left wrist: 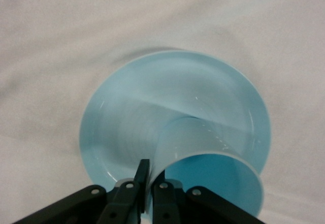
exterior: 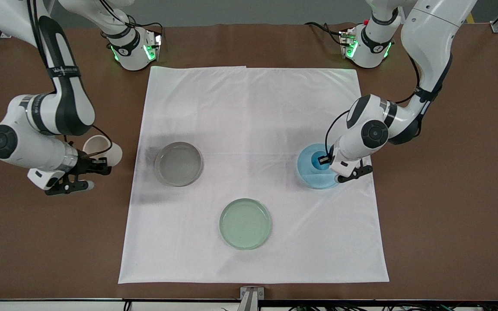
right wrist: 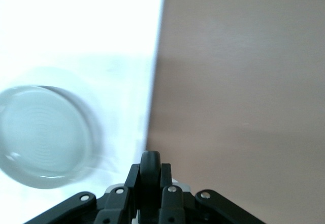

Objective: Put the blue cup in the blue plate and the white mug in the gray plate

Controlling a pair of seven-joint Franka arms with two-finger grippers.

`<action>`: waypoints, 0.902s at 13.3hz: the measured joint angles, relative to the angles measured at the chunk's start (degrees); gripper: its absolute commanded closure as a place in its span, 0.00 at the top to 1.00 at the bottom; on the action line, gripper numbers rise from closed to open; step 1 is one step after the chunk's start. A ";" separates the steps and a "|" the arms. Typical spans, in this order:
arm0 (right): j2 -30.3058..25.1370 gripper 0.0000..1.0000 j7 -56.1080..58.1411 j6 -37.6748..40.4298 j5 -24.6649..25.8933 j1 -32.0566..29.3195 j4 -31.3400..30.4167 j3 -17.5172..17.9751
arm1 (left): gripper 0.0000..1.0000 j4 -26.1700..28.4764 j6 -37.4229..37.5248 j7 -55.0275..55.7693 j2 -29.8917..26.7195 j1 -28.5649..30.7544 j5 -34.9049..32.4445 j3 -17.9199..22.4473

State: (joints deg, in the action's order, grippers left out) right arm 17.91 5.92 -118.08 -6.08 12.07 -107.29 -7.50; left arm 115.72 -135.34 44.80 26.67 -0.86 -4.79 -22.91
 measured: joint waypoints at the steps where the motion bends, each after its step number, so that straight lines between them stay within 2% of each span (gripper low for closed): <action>1: 0.16 0.04 -4.05 -0.09 0.00 2.71 -0.26 0.06 | 1.00 -0.27 0.00 0.81 0.18 0.00 -0.52 0.01; 4: 1.06 0.04 -12.71 -2.33 0.00 10.21 -0.69 0.15 | 1.00 -3.23 2.03 1.48 -0.11 0.40 -0.81 0.10; 6: 2.74 0.04 -14.01 -5.89 0.00 12.45 -0.97 0.12 | 1.00 -8.88 9.71 1.39 -1.92 1.31 -0.92 0.19; 9: 6.02 0.04 -14.22 -8.88 0.00 13.57 -0.47 0.09 | 1.00 -20.55 24.45 -2.60 -5.90 4.79 -1.06 0.28; 12: 8.32 0.04 -15.06 -10.21 -0.03 14.09 0.69 0.09 | 1.00 -28.34 32.58 -5.28 -9.05 7.75 -1.22 0.99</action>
State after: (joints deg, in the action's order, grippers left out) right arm 26.23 -9.14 -128.29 -6.11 26.15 -106.61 -7.41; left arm 87.38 -102.76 39.53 17.62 6.89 -6.01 -21.92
